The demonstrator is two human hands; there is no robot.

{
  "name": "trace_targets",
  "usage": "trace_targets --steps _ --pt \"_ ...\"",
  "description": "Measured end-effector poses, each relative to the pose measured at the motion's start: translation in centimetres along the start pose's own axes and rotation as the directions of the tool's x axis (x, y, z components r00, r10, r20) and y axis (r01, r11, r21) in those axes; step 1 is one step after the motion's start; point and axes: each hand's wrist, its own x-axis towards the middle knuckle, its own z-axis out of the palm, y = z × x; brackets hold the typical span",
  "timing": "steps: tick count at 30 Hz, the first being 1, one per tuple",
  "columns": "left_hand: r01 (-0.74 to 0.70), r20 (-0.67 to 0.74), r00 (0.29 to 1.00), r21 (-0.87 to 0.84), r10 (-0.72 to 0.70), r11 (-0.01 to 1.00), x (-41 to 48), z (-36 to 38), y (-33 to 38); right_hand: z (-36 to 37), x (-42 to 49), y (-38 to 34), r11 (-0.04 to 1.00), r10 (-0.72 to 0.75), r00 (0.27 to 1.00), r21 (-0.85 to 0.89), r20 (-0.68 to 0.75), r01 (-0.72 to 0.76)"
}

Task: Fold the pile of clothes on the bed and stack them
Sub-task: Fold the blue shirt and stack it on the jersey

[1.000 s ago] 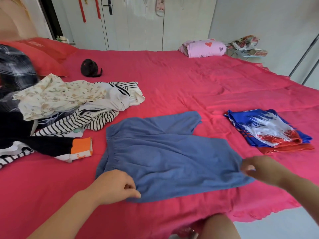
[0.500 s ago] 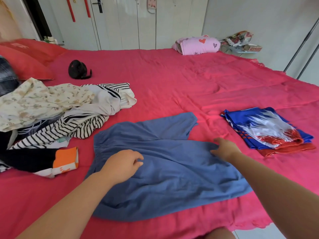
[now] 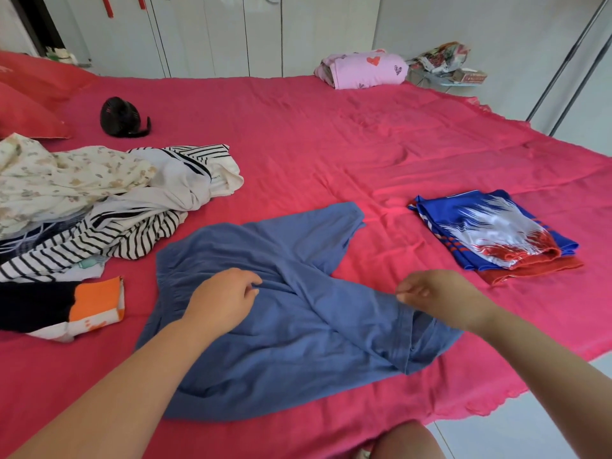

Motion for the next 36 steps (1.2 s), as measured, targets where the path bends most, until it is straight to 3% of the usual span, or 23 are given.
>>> trace_targets --steps 7,13,16,20,22,24,27,30,32,34,36 --pt "0.11 -0.029 0.994 0.05 -0.108 0.993 -0.5 -1.0 -2.3 4.4 3.0 -0.9 0.944 0.128 0.971 -0.325 0.201 -0.057" --pt "0.145 -0.018 0.989 0.135 -0.144 0.98 -0.2 -1.3 -4.7 1.9 5.2 -0.6 0.903 0.11 0.987 -0.426 0.119 -0.049" --pt "0.151 0.065 0.984 0.192 -0.166 0.97 0.0 -0.7 -5.5 -1.5 7.2 -0.5 0.912 0.109 0.993 -0.403 0.04 -0.083" --pt "0.161 0.133 0.97 0.276 -0.204 0.947 -0.3 0.3 -6.5 -4.1 10.3 -0.5 0.914 0.097 0.964 -0.362 -0.246 -0.184" --pt "0.183 0.129 0.965 0.284 -0.227 0.941 -0.5 0.5 -6.6 -4.0 11.3 -0.6 0.913 0.134 0.94 -0.33 -0.314 -0.24" --pt "0.191 0.096 0.97 0.277 -0.225 0.942 -0.7 0.5 -6.4 -2.8 11.4 -0.6 0.902 0.157 0.949 -0.35 -0.274 -0.25" --pt "0.123 -0.027 0.992 0.229 -0.12 0.966 -1.6 0.2 -5.4 -0.5 9.9 -0.8 0.937 0.051 0.986 -0.335 -0.16 -0.103" --pt "-0.067 -0.123 0.989 0.155 0.086 0.986 -4.0 -0.2 -4.4 1.0 6.7 -0.2 0.94 -0.11 0.993 -0.33 -0.034 0.093" --pt "-0.212 -0.161 0.96 0.106 0.227 0.972 -6.0 -0.3 -4.4 1.4 4.3 1.2 0.951 -0.126 0.99 -0.277 0.061 0.138" --pt "-0.235 0.005 0.972 0.011 0.235 0.972 -8.2 -0.4 -4.9 1.5 2.1 2.5 0.965 -0.09 0.98 -0.226 0.178 0.13" --pt "-0.223 0.146 0.965 0.017 0.219 0.975 -10.1 0.0 -6.2 1.8 0.8 4.0 0.942 -0.084 0.958 -0.292 0.273 0.166"
